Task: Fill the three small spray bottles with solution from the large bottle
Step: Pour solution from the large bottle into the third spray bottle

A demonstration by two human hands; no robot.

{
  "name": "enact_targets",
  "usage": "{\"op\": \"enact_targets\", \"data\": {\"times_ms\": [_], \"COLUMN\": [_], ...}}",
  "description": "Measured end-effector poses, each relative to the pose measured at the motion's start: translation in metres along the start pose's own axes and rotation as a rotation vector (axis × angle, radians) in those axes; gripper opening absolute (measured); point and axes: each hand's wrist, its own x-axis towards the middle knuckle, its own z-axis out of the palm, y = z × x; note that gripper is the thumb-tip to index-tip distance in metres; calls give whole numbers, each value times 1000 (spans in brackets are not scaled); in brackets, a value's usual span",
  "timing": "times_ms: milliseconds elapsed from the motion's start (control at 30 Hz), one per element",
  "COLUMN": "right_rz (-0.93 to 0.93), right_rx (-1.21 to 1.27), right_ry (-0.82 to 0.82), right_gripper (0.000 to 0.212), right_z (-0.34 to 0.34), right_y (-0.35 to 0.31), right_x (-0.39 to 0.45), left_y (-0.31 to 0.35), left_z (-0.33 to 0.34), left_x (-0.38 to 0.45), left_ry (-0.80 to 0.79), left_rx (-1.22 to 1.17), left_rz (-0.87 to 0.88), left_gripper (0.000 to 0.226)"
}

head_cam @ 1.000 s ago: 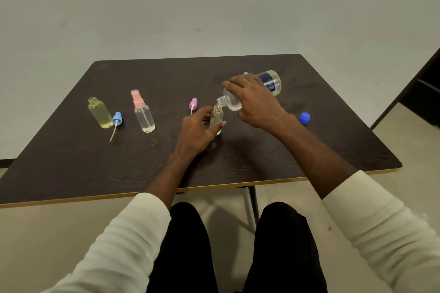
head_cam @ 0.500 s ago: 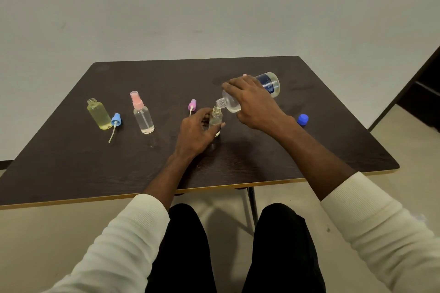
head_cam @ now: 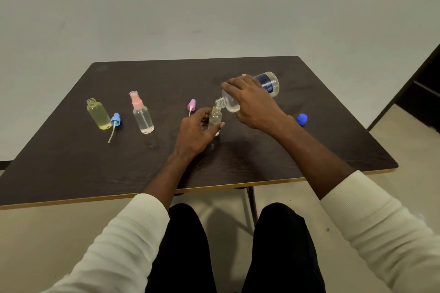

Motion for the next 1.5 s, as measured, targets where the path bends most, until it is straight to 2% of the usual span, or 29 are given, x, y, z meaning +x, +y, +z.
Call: {"op": "enact_targets", "data": {"times_ms": [1500], "right_rz": [0], "right_rx": [-9], "right_ry": [-11], "right_gripper": [75], "right_z": [-5], "right_y": [-3], "right_x": [0], "left_y": [0], "left_z": [1], "left_x": [1], "left_ry": [1], "left_rx": [0], "left_rz": [25], "left_gripper": [39]}}
